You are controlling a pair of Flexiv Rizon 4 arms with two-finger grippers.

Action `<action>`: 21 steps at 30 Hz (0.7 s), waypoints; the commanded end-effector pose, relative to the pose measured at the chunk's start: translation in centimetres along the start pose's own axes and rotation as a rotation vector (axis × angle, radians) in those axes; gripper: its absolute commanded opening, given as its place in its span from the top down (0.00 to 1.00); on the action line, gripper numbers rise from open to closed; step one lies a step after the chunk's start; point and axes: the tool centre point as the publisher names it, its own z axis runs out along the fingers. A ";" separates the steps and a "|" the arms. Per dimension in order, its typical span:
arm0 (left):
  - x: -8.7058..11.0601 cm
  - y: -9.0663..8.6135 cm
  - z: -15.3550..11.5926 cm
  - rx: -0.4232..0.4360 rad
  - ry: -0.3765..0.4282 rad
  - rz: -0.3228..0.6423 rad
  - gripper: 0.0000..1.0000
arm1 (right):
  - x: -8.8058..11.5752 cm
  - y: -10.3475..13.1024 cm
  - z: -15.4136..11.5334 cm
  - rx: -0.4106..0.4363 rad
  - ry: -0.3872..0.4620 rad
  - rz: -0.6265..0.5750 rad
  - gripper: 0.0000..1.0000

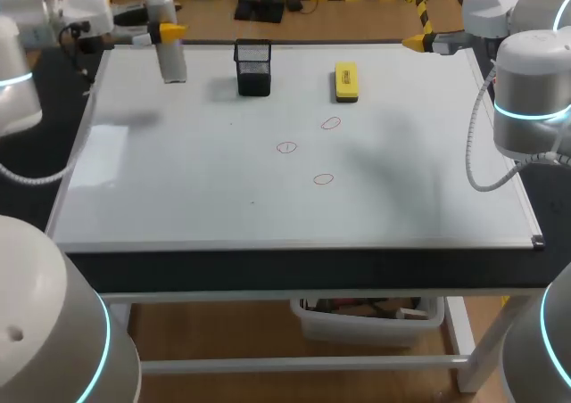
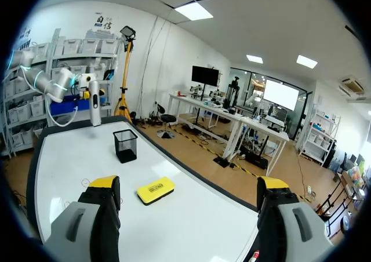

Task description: Pick up the inspection probe, press it on each red-marked spot on the whiteboard one by one, put down the probe, pick up the eraser, and wipe off all the red marks.

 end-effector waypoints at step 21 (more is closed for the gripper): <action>1.4 2.8 -2.8 -0.045 -0.435 -0.058 1.00 | 0.0 -0.1 0.0 -0.002 0.001 0.000 0.00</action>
